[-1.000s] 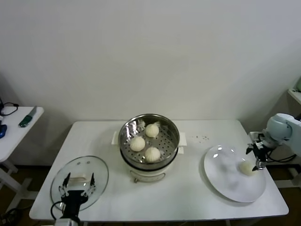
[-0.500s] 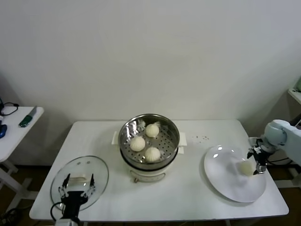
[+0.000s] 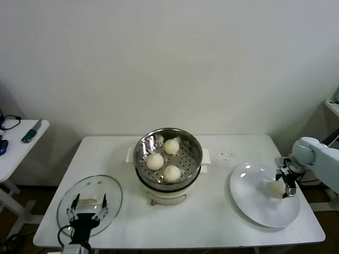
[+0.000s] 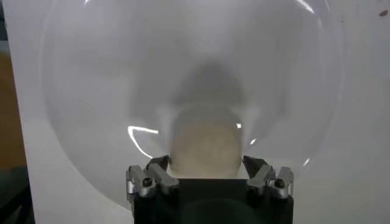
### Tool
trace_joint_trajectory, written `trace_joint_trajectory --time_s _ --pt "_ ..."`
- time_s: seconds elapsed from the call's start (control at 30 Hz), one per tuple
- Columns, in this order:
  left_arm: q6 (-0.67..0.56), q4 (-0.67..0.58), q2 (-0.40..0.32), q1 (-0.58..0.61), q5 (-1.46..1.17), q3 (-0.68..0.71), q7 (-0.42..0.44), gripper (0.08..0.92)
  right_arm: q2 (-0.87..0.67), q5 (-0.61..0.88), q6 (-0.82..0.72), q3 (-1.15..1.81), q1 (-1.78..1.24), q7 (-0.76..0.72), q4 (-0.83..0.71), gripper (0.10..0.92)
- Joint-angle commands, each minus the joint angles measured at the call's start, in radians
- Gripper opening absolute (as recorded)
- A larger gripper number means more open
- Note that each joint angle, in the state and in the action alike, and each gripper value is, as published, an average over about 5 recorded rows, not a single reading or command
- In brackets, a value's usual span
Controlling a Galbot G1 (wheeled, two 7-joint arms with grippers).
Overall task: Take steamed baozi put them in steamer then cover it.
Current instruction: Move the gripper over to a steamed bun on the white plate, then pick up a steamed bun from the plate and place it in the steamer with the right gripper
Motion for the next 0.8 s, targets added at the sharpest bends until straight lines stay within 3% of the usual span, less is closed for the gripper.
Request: trace_joint_trajectory --time_s 0.03,0.17,0.37,0.8 --pt "0.0 0.001 0.002 0.001 0.001 0.001 0.0 0.823 0.015 0.0 0.009 0.015 -0.01 -0.005 -0.019 0.752" --pt "-0.001 -0.001 0.001 0.005 0.002 0.002 0.0 0.823 0.007 0.027 0.003 -0.001 0.012 -0.005 -0.01 0.688" --pt "-0.002 -0.005 0.002 0.008 0.0 0.004 0.001 0.823 -0.004 0.158 -0.03 -0.121 0.171 -0.001 0.021 0.664" --pt "-0.004 -0.045 0.003 0.006 -0.02 0.062 0.049 0.823 0.241 0.688 -0.129 -0.685 0.828 0.029 0.089 0.67"
